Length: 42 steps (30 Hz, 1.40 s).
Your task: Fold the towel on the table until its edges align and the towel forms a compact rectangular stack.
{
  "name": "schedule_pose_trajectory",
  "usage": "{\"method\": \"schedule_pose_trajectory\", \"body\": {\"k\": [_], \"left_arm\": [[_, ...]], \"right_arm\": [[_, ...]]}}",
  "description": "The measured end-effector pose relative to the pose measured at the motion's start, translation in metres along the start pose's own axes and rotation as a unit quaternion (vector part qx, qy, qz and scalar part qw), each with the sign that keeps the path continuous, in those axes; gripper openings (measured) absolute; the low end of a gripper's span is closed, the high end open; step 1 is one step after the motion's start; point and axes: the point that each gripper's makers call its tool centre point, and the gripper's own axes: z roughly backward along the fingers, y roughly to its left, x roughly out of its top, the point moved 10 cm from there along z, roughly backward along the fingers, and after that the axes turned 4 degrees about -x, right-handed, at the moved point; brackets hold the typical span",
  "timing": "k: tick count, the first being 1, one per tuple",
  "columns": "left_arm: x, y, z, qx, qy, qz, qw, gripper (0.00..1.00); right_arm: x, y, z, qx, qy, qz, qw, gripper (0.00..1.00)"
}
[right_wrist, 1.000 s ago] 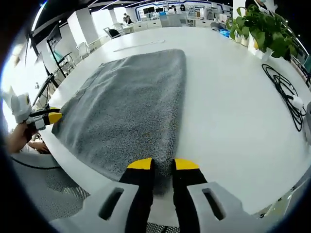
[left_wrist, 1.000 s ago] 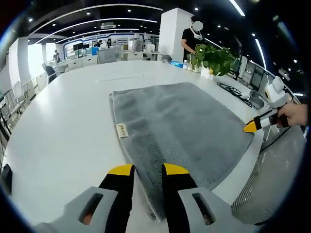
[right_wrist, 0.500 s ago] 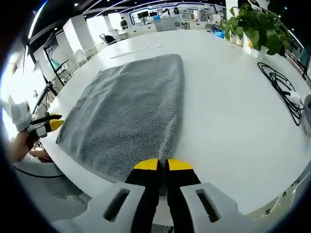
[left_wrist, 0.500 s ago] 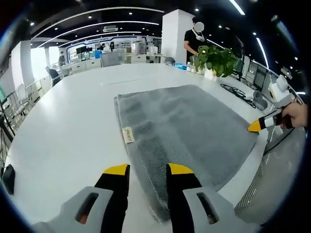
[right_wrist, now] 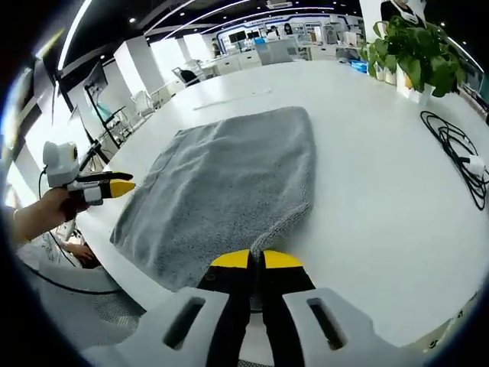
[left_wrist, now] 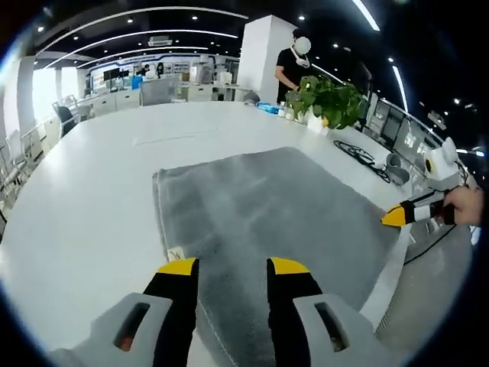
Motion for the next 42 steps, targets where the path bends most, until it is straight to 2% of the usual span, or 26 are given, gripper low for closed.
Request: {"method": "schedule_pose_trajectory", "body": {"k": [4, 7, 12, 18, 26, 33, 36, 42], "left_arm": [[0.018, -0.002, -0.011, -0.012, -0.003, -0.011, 0.9999, 0.36], [0.027, -0.006, -0.023, -0.024, -0.009, 0.022, 0.9994, 0.37], [0.042, -0.019, -0.043, -0.052, -0.016, 0.032, 0.998, 0.38], [0.057, -0.034, -0.068, -0.085, -0.008, 0.019, 0.9962, 0.38], [0.085, -0.059, -0.097, -0.131, -0.004, -0.002, 0.9914, 0.39], [0.1, -0.078, -0.125, -0.165, 0.014, -0.029, 0.9858, 0.39], [0.102, -0.09, -0.134, -0.176, 0.02, -0.009, 0.9841, 0.39], [0.103, -0.105, -0.159, -0.191, 0.043, -0.017, 0.9806, 0.39]], "right_arm": [[0.009, 0.006, -0.001, 0.012, -0.006, 0.008, 0.9999, 0.01], [0.011, 0.012, -0.002, 0.025, -0.01, 0.012, 0.9996, 0.01], [0.015, 0.025, -0.005, 0.039, -0.011, 0.025, 0.9989, 0.01], [0.021, 0.036, -0.002, 0.049, -0.021, 0.048, 0.9974, 0.01], [0.031, 0.06, -0.003, 0.066, -0.034, 0.098, 0.9924, 0.01], [0.034, 0.073, -0.007, 0.083, -0.036, 0.098, 0.9911, 0.01], [0.034, 0.072, -0.007, 0.081, -0.036, 0.097, 0.9913, 0.01], [0.033, 0.07, -0.006, 0.081, -0.037, 0.087, 0.9922, 0.01]]}}
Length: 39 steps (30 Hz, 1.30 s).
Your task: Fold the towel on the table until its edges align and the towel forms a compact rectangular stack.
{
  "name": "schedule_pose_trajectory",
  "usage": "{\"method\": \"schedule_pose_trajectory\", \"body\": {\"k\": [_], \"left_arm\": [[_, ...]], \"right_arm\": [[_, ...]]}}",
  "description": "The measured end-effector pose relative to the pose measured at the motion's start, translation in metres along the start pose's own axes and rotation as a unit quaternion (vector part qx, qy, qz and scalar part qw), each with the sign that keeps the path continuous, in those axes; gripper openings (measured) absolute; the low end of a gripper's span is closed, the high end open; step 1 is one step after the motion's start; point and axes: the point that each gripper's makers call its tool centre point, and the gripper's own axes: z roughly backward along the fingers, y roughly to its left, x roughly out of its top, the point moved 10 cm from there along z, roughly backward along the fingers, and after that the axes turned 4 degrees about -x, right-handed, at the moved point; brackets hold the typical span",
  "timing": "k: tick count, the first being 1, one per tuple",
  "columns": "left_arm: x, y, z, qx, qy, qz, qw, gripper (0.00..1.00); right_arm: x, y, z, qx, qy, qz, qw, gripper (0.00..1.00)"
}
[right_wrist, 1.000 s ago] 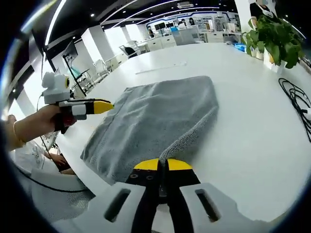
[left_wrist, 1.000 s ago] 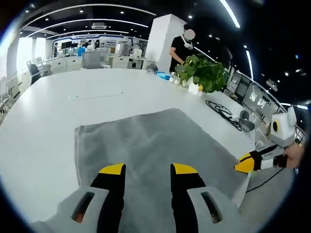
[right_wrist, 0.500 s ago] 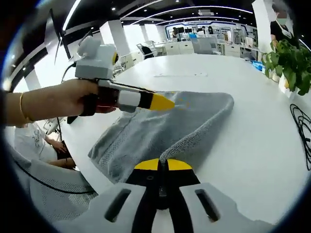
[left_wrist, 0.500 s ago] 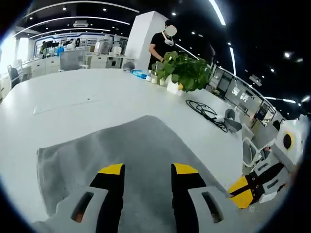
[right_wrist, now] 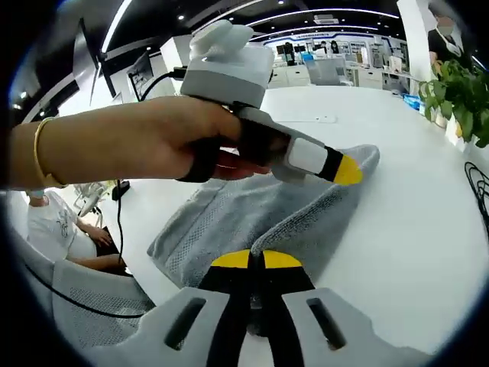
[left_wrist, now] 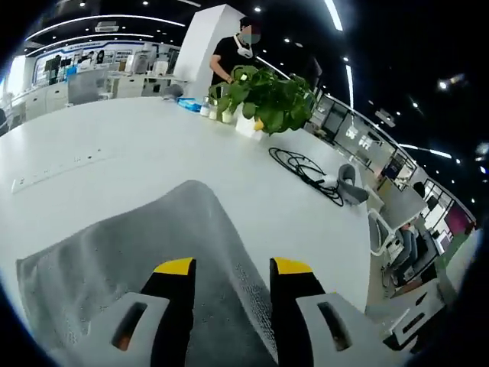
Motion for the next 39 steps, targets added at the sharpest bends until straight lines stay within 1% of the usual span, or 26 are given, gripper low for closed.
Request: {"method": "schedule_pose_trajectory", "body": {"k": [2, 3, 4, 6, 8, 9, 10, 12, 14, 15, 16, 17, 18, 19, 22, 27, 30, 31, 32, 33, 36, 37, 38, 39], "left_arm": [[0.0, -0.007, -0.001, -0.002, 0.009, 0.001, 1.0, 0.39], [0.001, -0.009, -0.003, -0.003, 0.008, 0.009, 0.9999, 0.38], [0.002, -0.011, -0.005, -0.007, 0.005, 0.011, 0.9999, 0.38], [0.003, -0.014, -0.006, -0.006, 0.008, 0.01, 0.9999, 0.35], [0.0, -0.01, -0.008, 0.011, 0.019, 0.012, 0.9997, 0.33], [-0.001, -0.007, -0.01, 0.025, 0.018, 0.02, 0.9993, 0.31], [-0.001, -0.004, -0.011, 0.043, 0.007, 0.049, 0.9978, 0.29], [-0.002, 0.001, -0.012, 0.047, -0.001, 0.066, 0.9967, 0.27], [-0.002, 0.002, -0.011, 0.054, -0.002, 0.06, 0.9967, 0.23], [-0.002, 0.004, -0.011, 0.056, -0.003, 0.058, 0.9968, 0.2], [-0.002, 0.006, -0.011, 0.053, -0.004, 0.05, 0.9973, 0.16], [-0.002, 0.006, -0.007, 0.058, -0.011, 0.029, 0.9978, 0.09], [-0.001, 0.006, -0.005, 0.065, -0.018, 0.024, 0.9975, 0.05], [-0.002, 0.003, 0.0, 0.064, -0.019, 0.032, 0.9972, 0.05], [-0.003, 0.008, 0.005, 0.063, -0.027, 0.045, 0.9966, 0.05], [-0.002, 0.018, 0.009, 0.074, -0.027, 0.046, 0.9958, 0.05], [-0.001, 0.018, 0.015, 0.078, -0.03, 0.044, 0.9955, 0.05], [-0.001, 0.024, 0.016, 0.08, -0.032, 0.043, 0.9954, 0.05], [0.0, 0.025, 0.017, 0.081, -0.033, 0.044, 0.9952, 0.05], [-0.001, 0.023, 0.022, 0.085, -0.035, 0.048, 0.9946, 0.05], [-0.001, 0.025, 0.028, 0.093, -0.039, 0.044, 0.9939, 0.05], [-0.003, 0.022, 0.034, 0.098, -0.041, 0.043, 0.9934, 0.05], [-0.004, 0.023, 0.036, 0.1, -0.043, 0.044, 0.9931, 0.05], [-0.001, 0.034, 0.036, 0.105, -0.045, 0.046, 0.9923, 0.05]], "right_arm": [[0.0, 0.0, 0.001, -0.001, -0.001, 0.0, 1.0, 0.01], [0.0, 0.0, 0.001, -0.002, -0.001, 0.001, 1.0, 0.01], [0.0, -0.001, 0.001, -0.003, -0.001, 0.001, 1.0, 0.01], [0.0, 0.0, 0.003, -0.003, -0.002, 0.001, 1.0, 0.01], [0.001, 0.002, 0.004, -0.002, -0.002, 0.004, 1.0, 0.01], [0.001, 0.003, 0.005, -0.002, -0.002, 0.005, 1.0, 0.01], [0.0, 0.003, 0.003, -0.002, -0.002, 0.005, 1.0, 0.01], [0.0, 0.005, 0.003, -0.001, -0.001, 0.006, 1.0, 0.01], [0.0, 0.007, 0.004, 0.0, -0.002, 0.005, 1.0, 0.01], [0.001, 0.008, 0.004, 0.001, -0.001, 0.007, 1.0, 0.01], [0.001, 0.009, 0.004, 0.001, -0.002, 0.008, 1.0, 0.01], [0.002, 0.009, 0.004, 0.002, -0.002, 0.01, 0.9999, 0.01], [0.003, 0.01, 0.004, 0.004, -0.002, 0.013, 0.9999, 0.01], [0.004, 0.011, 0.004, 0.005, -0.003, 0.015, 0.9999, 0.01], [0.007, 0.014, 0.003, 0.009, -0.005, 0.021, 0.9997, 0.01], [0.011, 0.019, 0.001, 0.013, -0.006, 0.029, 0.9995, 0.01], [0.015, 0.022, 0.001, 0.017, -0.009, 0.032, 0.9993, 0.01], [0.017, 0.024, 0.001, 0.019, -0.011, 0.035, 0.9992, 0.01], [0.017, 0.025, -0.001, 0.021, -0.011, 0.037, 0.999, 0.01], [0.018, 0.027, -0.002, 0.023, -0.011, 0.043, 0.9987, 0.01], [0.02, 0.031, -0.002, 0.029, -0.009, 0.055, 0.998, 0.01], [0.021, 0.034, -0.003, 0.032, -0.009, 0.06, 0.9976, 0.01], [0.021, 0.034, -0.003, 0.032, -0.009, 0.062, 0.9975, 0.01], [0.022, 0.036, -0.003, 0.034, -0.009, 0.064, 0.9973, 0.01]]}}
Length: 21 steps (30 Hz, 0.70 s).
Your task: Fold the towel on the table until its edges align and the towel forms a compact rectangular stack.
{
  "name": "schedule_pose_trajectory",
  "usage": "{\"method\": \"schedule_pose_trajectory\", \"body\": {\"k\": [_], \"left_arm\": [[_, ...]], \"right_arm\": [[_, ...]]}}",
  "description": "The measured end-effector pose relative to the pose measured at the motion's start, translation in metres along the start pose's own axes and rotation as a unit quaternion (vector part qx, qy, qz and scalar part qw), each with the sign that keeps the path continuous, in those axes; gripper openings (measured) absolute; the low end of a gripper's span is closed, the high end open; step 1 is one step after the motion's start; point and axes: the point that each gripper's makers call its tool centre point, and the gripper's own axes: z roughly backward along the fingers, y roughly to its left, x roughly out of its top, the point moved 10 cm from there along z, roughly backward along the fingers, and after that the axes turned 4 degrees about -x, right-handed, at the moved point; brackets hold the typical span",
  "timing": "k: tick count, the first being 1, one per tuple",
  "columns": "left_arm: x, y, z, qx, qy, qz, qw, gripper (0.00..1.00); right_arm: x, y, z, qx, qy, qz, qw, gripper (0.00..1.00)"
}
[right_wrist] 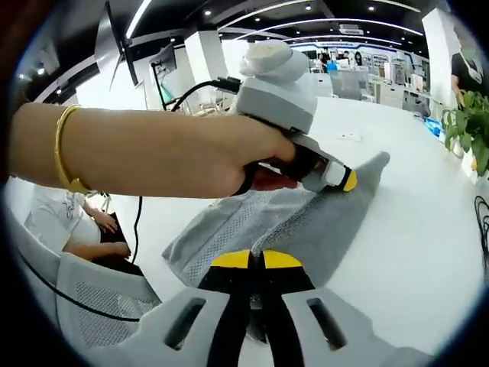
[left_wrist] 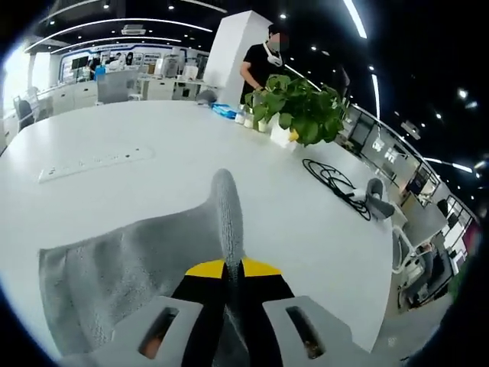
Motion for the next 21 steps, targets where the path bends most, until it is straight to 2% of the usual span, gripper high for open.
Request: {"method": "schedule_pose_trajectory", "body": {"k": [3, 12, 13, 17, 19, 21], "left_arm": [[-0.006, 0.004, 0.006, 0.008, -0.001, 0.007, 0.9999, 0.05], [-0.007, 0.028, 0.028, 0.04, -0.008, 0.01, 0.9991, 0.05], [-0.007, 0.034, 0.033, 0.046, -0.01, 0.014, 0.9988, 0.05], [-0.012, 0.036, 0.052, 0.059, -0.02, 0.026, 0.9977, 0.05], [-0.008, 0.048, 0.052, 0.064, -0.023, 0.025, 0.9974, 0.05], [-0.013, 0.045, 0.062, 0.071, -0.025, 0.025, 0.9968, 0.05]], "right_arm": [[0.002, 0.004, -0.003, 0.005, 0.0, 0.006, 1.0, 0.01], [0.013, 0.022, -0.012, 0.029, -0.003, 0.025, 0.9992, 0.01], [0.014, 0.025, -0.013, 0.033, -0.003, 0.027, 0.9991, 0.01], [0.018, 0.033, -0.018, 0.045, -0.006, 0.034, 0.9984, 0.01], [0.02, 0.038, -0.02, 0.052, -0.007, 0.038, 0.9979, 0.01], [0.021, 0.042, -0.022, 0.057, -0.007, 0.043, 0.9974, 0.01]]}}
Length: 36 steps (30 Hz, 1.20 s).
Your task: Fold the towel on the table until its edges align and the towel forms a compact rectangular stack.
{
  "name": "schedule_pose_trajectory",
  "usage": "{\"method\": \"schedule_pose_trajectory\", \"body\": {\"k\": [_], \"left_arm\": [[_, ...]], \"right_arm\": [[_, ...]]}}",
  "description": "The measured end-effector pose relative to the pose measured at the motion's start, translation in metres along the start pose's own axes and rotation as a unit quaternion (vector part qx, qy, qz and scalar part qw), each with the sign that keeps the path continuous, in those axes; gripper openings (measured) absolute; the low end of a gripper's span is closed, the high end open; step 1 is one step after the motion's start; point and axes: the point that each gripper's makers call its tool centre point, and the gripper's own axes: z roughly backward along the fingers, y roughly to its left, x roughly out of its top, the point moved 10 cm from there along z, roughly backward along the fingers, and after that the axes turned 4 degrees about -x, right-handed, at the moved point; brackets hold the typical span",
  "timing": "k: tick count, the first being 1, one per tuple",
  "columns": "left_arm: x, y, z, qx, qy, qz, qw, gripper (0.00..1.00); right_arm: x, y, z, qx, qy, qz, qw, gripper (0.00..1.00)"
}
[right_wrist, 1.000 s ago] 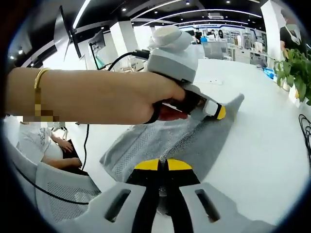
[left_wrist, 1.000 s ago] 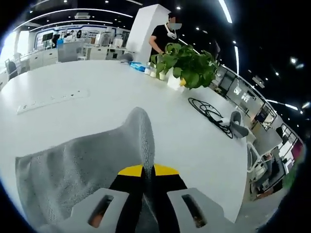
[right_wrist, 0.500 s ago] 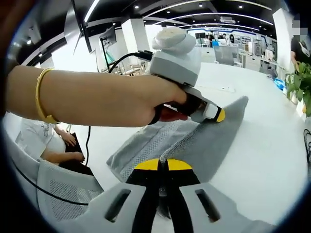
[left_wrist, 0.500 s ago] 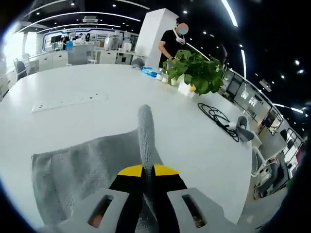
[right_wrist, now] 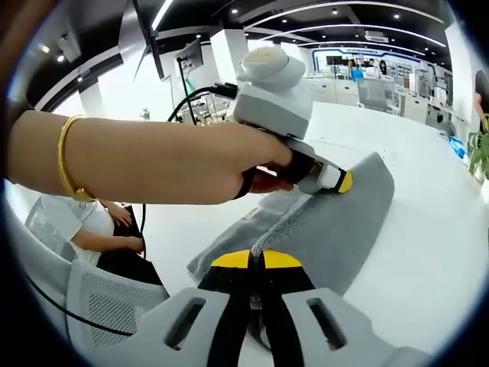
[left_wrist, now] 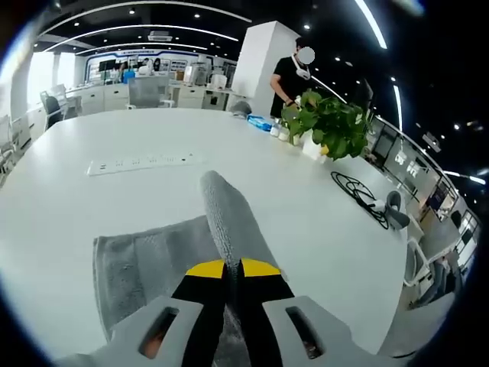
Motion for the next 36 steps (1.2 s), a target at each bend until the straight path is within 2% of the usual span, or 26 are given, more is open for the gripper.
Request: {"method": "schedule_pose_trajectory", "body": {"k": [4, 6, 8, 10, 13, 15, 24, 27, 30, 33, 36], "left_arm": [[-0.003, 0.013, 0.008, 0.014, -0.004, 0.004, 0.9999, 0.05], [-0.006, 0.013, 0.023, 0.028, -0.011, 0.004, 0.9995, 0.05], [-0.007, 0.028, 0.023, 0.035, -0.015, 0.002, 0.9993, 0.05], [-0.012, 0.034, 0.03, 0.041, -0.015, 0.006, 0.999, 0.05], [-0.014, 0.044, 0.035, 0.036, -0.017, -0.002, 0.9992, 0.05], [-0.014, 0.047, 0.042, 0.039, -0.019, -0.016, 0.9989, 0.05], [-0.009, 0.054, 0.065, 0.046, -0.04, -0.032, 0.9976, 0.05], [-0.016, 0.063, 0.07, 0.058, -0.038, -0.028, 0.9972, 0.05], [-0.025, 0.063, 0.071, 0.063, -0.035, -0.027, 0.997, 0.05], [-0.041, 0.075, 0.068, 0.067, -0.019, -0.012, 0.9975, 0.05], [-0.049, 0.081, 0.063, 0.065, -0.007, -0.015, 0.9978, 0.05]], "right_arm": [[0.004, 0.009, -0.005, 0.011, 0.001, 0.006, 0.9999, 0.01], [0.006, 0.014, -0.007, 0.014, -0.001, 0.009, 0.9999, 0.01], [0.008, 0.019, -0.01, 0.021, -0.001, 0.01, 0.9997, 0.01], [0.009, 0.025, -0.013, 0.027, 0.0, 0.014, 0.9995, 0.01], [0.008, 0.033, -0.02, 0.034, 0.004, 0.017, 0.9993, 0.01], [0.009, 0.038, -0.024, 0.038, 0.004, 0.019, 0.9991, 0.01], [0.021, 0.059, -0.033, 0.054, -0.002, 0.037, 0.9978, 0.01], [0.02, 0.063, -0.037, 0.058, 0.002, 0.043, 0.9974, 0.01], [0.016, 0.069, -0.043, 0.059, 0.009, 0.049, 0.997, 0.01], [0.007, 0.072, -0.051, 0.06, 0.027, 0.05, 0.9966, 0.01], [0.005, 0.075, -0.054, 0.057, 0.031, 0.049, 0.9967, 0.01]]}}
